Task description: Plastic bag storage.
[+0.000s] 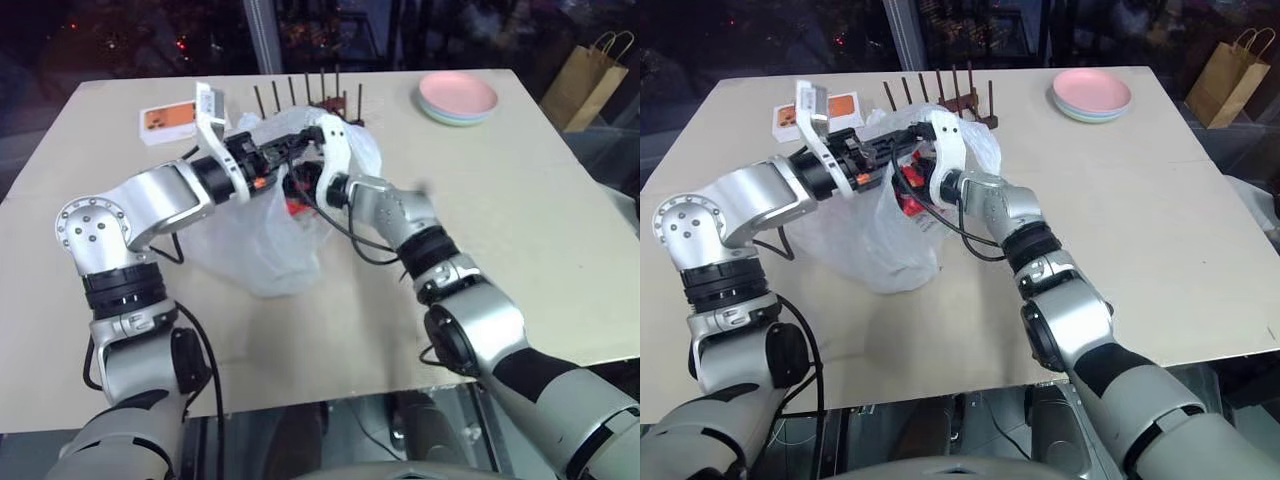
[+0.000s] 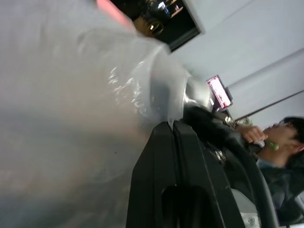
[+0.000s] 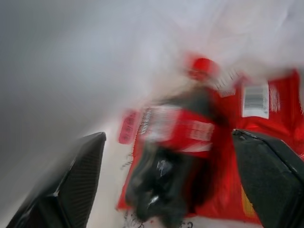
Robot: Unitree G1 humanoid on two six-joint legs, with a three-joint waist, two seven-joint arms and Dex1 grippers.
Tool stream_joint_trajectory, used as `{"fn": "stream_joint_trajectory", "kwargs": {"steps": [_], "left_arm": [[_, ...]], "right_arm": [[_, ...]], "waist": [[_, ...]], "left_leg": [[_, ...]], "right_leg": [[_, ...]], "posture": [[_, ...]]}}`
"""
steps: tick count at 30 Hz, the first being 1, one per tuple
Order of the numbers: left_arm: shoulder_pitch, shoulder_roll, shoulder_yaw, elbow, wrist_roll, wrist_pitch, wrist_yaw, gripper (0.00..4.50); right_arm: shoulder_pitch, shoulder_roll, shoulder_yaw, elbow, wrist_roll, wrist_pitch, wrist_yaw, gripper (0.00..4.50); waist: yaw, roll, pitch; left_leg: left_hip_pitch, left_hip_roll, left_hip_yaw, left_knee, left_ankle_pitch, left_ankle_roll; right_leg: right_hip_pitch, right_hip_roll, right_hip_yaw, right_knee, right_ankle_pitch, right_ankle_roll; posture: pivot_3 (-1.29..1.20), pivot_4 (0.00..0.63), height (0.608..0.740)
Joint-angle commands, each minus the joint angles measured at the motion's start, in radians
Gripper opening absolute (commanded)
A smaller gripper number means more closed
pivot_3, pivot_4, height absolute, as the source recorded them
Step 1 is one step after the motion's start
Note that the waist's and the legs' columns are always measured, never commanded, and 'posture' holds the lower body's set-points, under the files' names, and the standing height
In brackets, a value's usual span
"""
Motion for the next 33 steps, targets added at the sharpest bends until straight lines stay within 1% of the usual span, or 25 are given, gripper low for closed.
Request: {"fn": "stream_joint_trajectory", "kwargs": {"steps": [1,4,6,9,11,13,15,17,19,20,22,27,29,30,33], "left_arm": [[0.003,0.017,0.001,0.000,0.025,-0.040,-0.043,0.00],[0.001,0.031,-0.007,0.020,0.068,-0.052,-0.095,0.00],[-0.001,0.037,-0.015,0.030,0.098,-0.057,-0.128,0.00],[-0.006,0.041,-0.023,0.028,0.133,-0.058,-0.170,0.00],[-0.009,0.043,-0.024,0.028,0.149,-0.056,-0.187,0.00],[-0.005,0.049,-0.025,0.015,0.162,-0.053,-0.200,0.00],[-0.003,0.057,-0.031,-0.002,0.183,-0.051,-0.219,0.00],[0.001,0.062,-0.035,-0.015,0.199,-0.050,-0.229,0.00],[0.002,0.063,-0.034,-0.023,0.209,-0.052,-0.233,0.00],[0.010,0.069,-0.038,-0.041,0.226,-0.056,-0.242,0.00],[0.024,0.080,-0.040,-0.072,0.244,-0.056,-0.255,0.00],[0.068,0.102,-0.039,-0.157,0.300,-0.093,-0.338,0.00],[0.090,0.118,-0.021,-0.169,0.296,-0.091,-0.375,0.54],[0.101,0.133,-0.017,-0.184,0.297,-0.090,-0.404,0.87],[0.141,0.193,0.003,-0.220,0.294,-0.081,-0.475,2.35]], "right_arm": [[0.135,-0.056,0.080,-0.322,-0.019,0.080,0.046,4.41],[0.261,-0.179,0.127,-0.612,-0.058,0.168,0.023,4.41],[0.316,-0.243,0.117,-0.747,-0.068,0.224,-0.008,4.41],[0.359,-0.301,0.080,-0.852,-0.098,0.266,-0.071,4.41],[0.367,-0.313,0.068,-0.873,-0.116,0.274,-0.096,4.41],[0.341,-0.304,0.014,-0.829,-0.143,0.265,-0.164,4.41],[0.283,-0.293,-0.010,-0.707,-0.189,0.209,-0.209,4.41],[0.211,-0.274,-0.007,-0.535,-0.218,0.122,-0.199,4.41],[0.166,-0.268,0.001,-0.407,-0.250,0.045,-0.184,4.41],[0.149,-0.265,-0.009,-0.358,-0.255,0.017,-0.181,4.18],[0.128,-0.264,-0.022,-0.303,-0.264,-0.024,-0.167,3.55],[0.118,-0.273,-0.047,-0.266,-0.250,-0.069,-0.115,1.07],[0.122,-0.277,-0.051,-0.261,-0.252,-0.075,-0.102,0.19],[0.122,-0.279,-0.054,-0.255,-0.254,-0.078,-0.099,0.00],[0.125,-0.298,-0.060,-0.257,-0.265,-0.084,-0.094,0.00]], "waist": [[0.001,0.000,0.000],[0.004,0.000,0.000],[0.003,0.000,0.000],[-0.001,0.000,0.000],[-0.002,0.000,0.000],[-0.002,0.000,0.000],[-0.002,0.000,0.000],[-0.003,0.000,0.000],[-0.002,0.000,0.000],[-0.002,0.000,0.000],[-0.002,0.000,0.000],[-0.001,0.000,0.000],[-0.001,0.000,0.000],[-0.002,0.000,0.000],[-0.004,0.000,0.000]], "left_leg": [[0.000,0.000,0.000,0.000,0.000,0.000],[-0.001,0.000,0.000,0.001,0.000,0.000],[-0.001,-0.001,-0.001,0.003,0.000,0.000],[0.001,0.000,-0.001,0.002,0.000,0.000],[0.003,0.000,0.000,0.002,0.000,0.000],[0.003,0.001,0.000,0.002,0.000,0.000],[0.003,0.001,0.001,0.002,0.000,0.000],[0.003,0.000,0.002,0.003,0.000,0.000],[0.003,0.000,0.003,0.003,0.000,0.000],[0.003,0.000,0.003,0.003,0.000,0.000],[0.003,0.001,0.002,0.002,0.000,0.000],[0.001,0.000,0.003,0.001,0.000,0.000],[0.001,0.000,0.003,0.001,0.000,0.000],[0.001,0.000,0.003,0.001,0.000,0.000],[0.002,0.001,0.003,0.000,0.000,0.000]], "right_leg": [[0.000,0.000,0.000,0.000,0.000,0.000],[0.000,0.000,-0.001,0.000,0.000,0.000],[0.000,0.000,-0.001,0.001,0.000,0.000],[0.001,0.000,-0.001,0.002,0.000,0.000],[0.001,0.001,0.000,0.003,0.000,0.000],[0.001,0.002,0.001,0.003,0.000,0.000],[0.001,0.002,0.001,0.003,0.000,0.000],[0.002,0.001,0.002,0.003,0.000,0.000],[0.002,0.001,0.003,0.001,0.000,0.000],[0.002,0.002,0.003,0.001,0.000,0.000],[0.002,0.002,0.003,0.001,0.000,0.000],[0.001,0.001,0.002,-0.001,0.000,0.000],[0.001,0.001,0.002,-0.002,0.000,0.000],[0.001,0.001,0.002,-0.001,0.000,0.000],[0.001,0.001,0.002,0.000,0.000,0.000]], "posture": [[0.00,0.150,0.740],[0.00,0.150,0.740],[0.00,0.150,0.740],[0.00,0.150,0.740],[0.00,0.150,0.740],[0.00,0.150,0.740],[0.00,0.150,0.740],[0.00,0.150,0.740],[0.00,0.150,0.740],[0.00,0.150,0.740],[0.00,0.150,0.740],[0.00,0.150,0.740],[0.00,0.150,0.740],[0.00,0.150,0.740],[0.00,0.150,0.740]]}}
